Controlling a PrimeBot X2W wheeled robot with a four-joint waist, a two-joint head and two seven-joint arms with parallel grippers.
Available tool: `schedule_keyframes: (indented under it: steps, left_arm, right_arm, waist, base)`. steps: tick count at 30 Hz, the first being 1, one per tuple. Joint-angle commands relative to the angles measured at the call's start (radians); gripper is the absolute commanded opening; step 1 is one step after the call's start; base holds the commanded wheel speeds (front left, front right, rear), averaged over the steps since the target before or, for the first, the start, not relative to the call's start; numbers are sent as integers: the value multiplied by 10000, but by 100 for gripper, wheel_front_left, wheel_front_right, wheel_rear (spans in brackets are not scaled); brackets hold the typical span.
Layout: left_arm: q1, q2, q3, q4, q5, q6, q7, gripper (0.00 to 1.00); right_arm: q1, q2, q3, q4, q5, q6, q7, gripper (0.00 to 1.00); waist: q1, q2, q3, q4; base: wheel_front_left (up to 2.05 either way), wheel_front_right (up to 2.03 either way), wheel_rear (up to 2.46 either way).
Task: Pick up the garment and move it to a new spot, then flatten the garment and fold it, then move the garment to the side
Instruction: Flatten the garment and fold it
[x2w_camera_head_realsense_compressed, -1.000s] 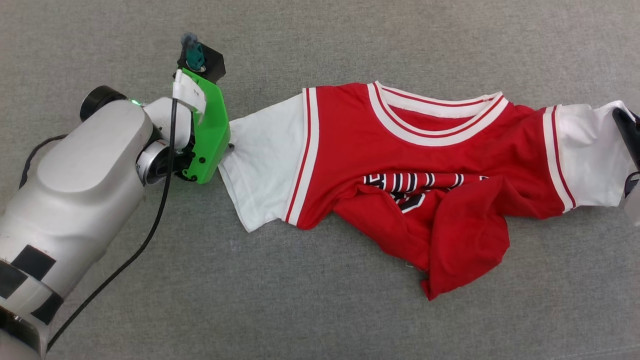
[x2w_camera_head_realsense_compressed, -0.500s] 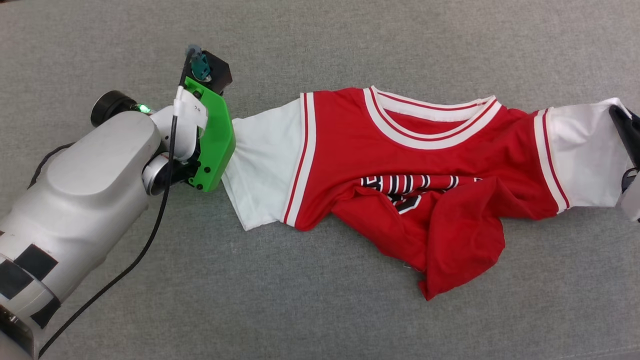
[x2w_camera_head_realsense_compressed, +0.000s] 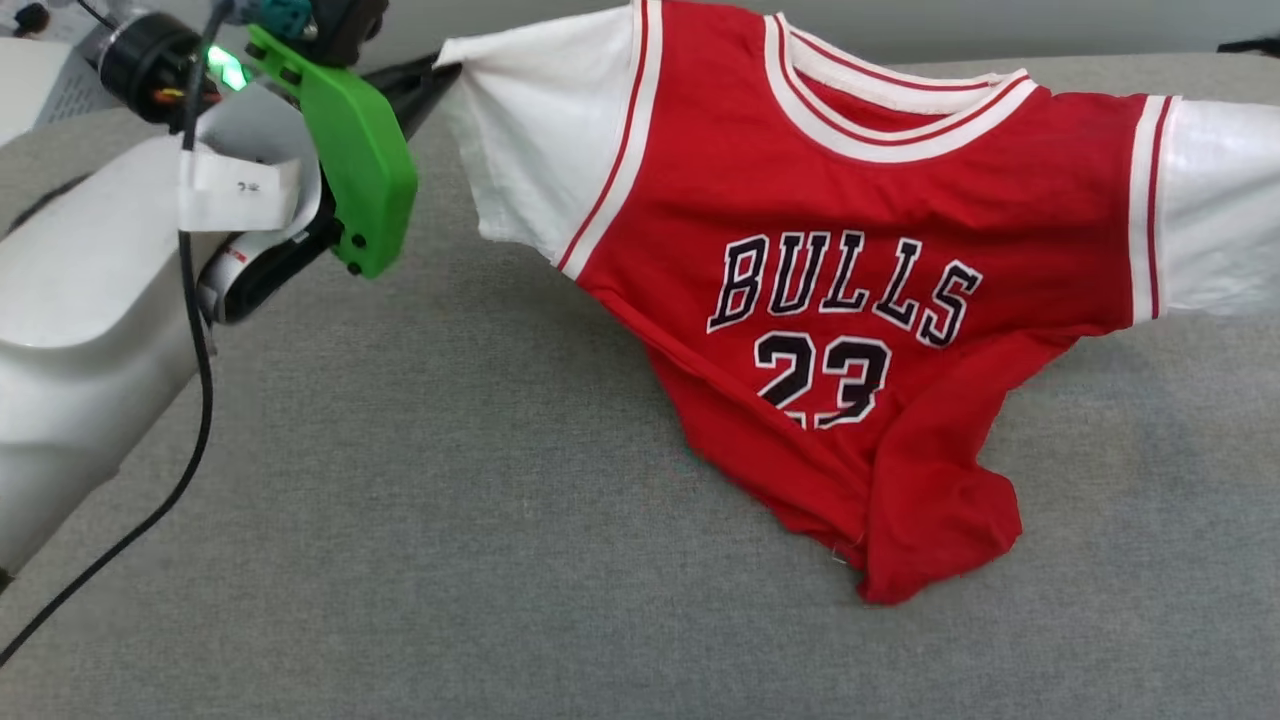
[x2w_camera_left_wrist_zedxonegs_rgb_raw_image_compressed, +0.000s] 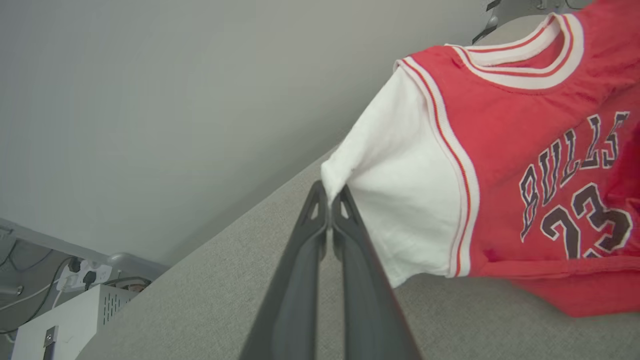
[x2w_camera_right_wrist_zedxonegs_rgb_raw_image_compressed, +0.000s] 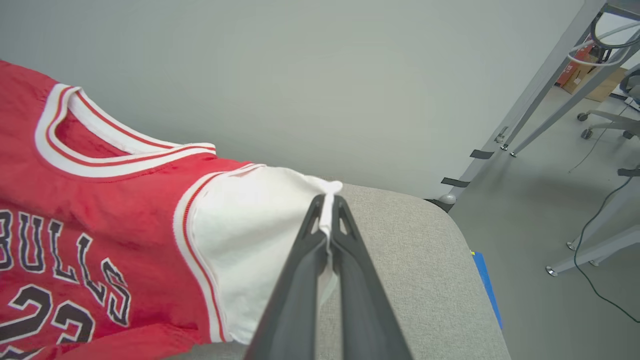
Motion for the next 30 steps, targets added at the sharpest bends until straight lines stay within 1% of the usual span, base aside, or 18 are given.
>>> schedule_keyframes:
  steps: [1,5,9,12,15,18,22,30]
  left_arm:
    - [-330,104,162,-215,111,122,-231,0]
    - [-782,281,529,-855,309,455,-600,0]
    - [-1262,361,789,-1300,495,729,-714,0]
    - [-1598,323,814,-1434,655,765,-630,0]
    - [-2106,158,951,-1378,739,789,-567,0]
    - [-2706,-73,1174,-1084,811,799,-642,0]
    - [-3649,-467,1372,-418,1047,708,-790,0]
    - [-5970,-1256,1652,1628,2078,507,-1876,0]
  right_arm:
    - [-367,-112,-118,-147,-84,-9,43,0]
    - [-1009,-259,-248,-415,-132,-9,192,0]
    - [-1869,-534,-36,-290,-37,-9,126,0]
    - [-2487,-490,222,-230,-51,-9,179,0]
    - [-3363,-436,598,18,-100,-9,297,0]
    - [-4430,-326,1068,439,-222,-9,329,0]
    - [-6133,-141,1774,1280,-586,-9,234,0]
    - [-9877,506,2492,3657,-1278,-9,-442,0]
  waist:
    - [1,0,-475,361]
    - [1,0,-671,440]
    - [1,0,-754,492]
    - [1,0,-731,478]
    - [1,0,-446,461]
    - [1,0,-37,415]
    - [1,0,649,355]
    - [1,0,1966,223]
  base:
    - [0,0,0]
    - [0,0,0]
    - [0,0,0]
    - [0,0,0]
    - [0,0,0]
    - [0,0,0]
    - [0,0,0]
    - [0,0,0]
